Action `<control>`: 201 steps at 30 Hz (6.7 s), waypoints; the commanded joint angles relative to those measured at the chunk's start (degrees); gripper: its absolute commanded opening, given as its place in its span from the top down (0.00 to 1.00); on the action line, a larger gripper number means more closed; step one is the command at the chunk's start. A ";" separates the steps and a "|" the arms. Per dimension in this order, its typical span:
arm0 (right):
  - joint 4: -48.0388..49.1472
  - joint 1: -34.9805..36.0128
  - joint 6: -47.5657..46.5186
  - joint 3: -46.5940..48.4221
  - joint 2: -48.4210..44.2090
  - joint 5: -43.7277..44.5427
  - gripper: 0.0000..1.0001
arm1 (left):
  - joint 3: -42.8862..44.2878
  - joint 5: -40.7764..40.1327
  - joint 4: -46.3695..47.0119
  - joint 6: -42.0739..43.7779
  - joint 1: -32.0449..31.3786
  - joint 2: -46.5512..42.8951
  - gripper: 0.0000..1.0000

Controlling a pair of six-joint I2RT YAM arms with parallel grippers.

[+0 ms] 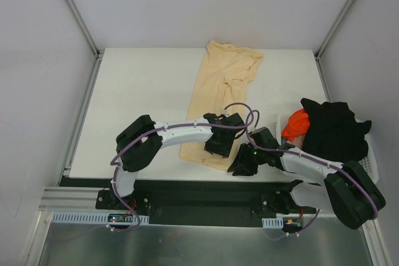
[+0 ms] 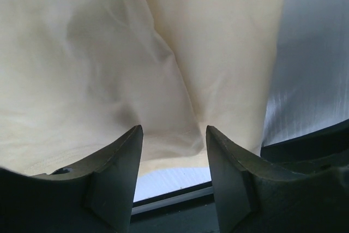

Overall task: Fold and stack the t-shirts
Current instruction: Rotate the tshirt 90 degrees, then grab the bottom of the folded rectangular tshirt with both arms

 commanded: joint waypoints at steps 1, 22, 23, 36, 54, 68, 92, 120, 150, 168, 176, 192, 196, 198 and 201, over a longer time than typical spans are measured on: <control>0.54 0.32 -1.02 -0.76 0.21 0.30 0.63 | 2.58 -1.20 -1.80 -2.02 -2.49 1.92 0.56; 0.54 0.32 -3.04 -0.32 1.71 0.04 0.70 | -0.32 -9.11 -13.39 -2.02 -2.50 -9.94 1.00; 0.36 0.32 -3.12 -0.23 1.62 0.04 0.70 | -0.32 -9.11 -13.93 -1.76 -2.49 -10.11 1.00; -0.95 0.32 -6.98 2.31 -0.83 -2.50 0.64 | 4.86 -17.64 -25.79 0.88 -1.35 -12.93 1.00; 8.08 3.57 -0.76 14.00 1.25 11.99 0.76 | 8.55 -20.01 -26.06 0.18 0.23 -15.30 0.97; 43.65 17.72 16.28 26.75 37.90 8.21 0.85 | 4.16 -18.96 -26.06 -3.07 0.32 -17.85 0.97; 51.70 20.18 16.92 30.88 44.51 6.19 0.73 | 2.14 -20.10 -26.06 -3.69 0.58 -20.40 0.93; 32.71 21.15 9.97 25.69 35.54 13.13 0.80 | 0.64 -19.40 -25.80 -5.27 1.20 -20.05 0.96; 29.38 23.88 5.93 25.78 29.31 18.66 0.68 | -2.52 -16.06 -23.07 -5.45 1.20 -21.19 0.95; -13.33 23.70 7.33 18.75 -4.32 51.78 0.51 | -3.93 -9.82 -19.91 -4.92 0.50 -18.47 0.97; -27.06 19.75 4.79 20.33 -15.78 63.57 0.29 | -2.79 -6.39 -17.72 -4.57 -2.75 -12.85 0.95; -30.48 17.81 5.93 16.99 -23.43 64.11 0.03 | -1.64 -1.47 -14.90 -5.27 -3.11 -6.42 0.68; -30.84 16.85 4.62 16.90 -23.26 61.22 0.03 | -3.66 -2.60 -14.99 -5.54 -3.02 -11.24 0.36; -30.06 16.32 2.69 16.99 -22.82 56.31 0.03 | -5.50 -4.01 -14.99 -4.84 -2.85 -15.80 0.01; -26.90 15.35 -0.92 15.42 -23.08 48.13 0.03 | -10.93 -6.74 -14.81 -5.79 1.18 -23.35 0.01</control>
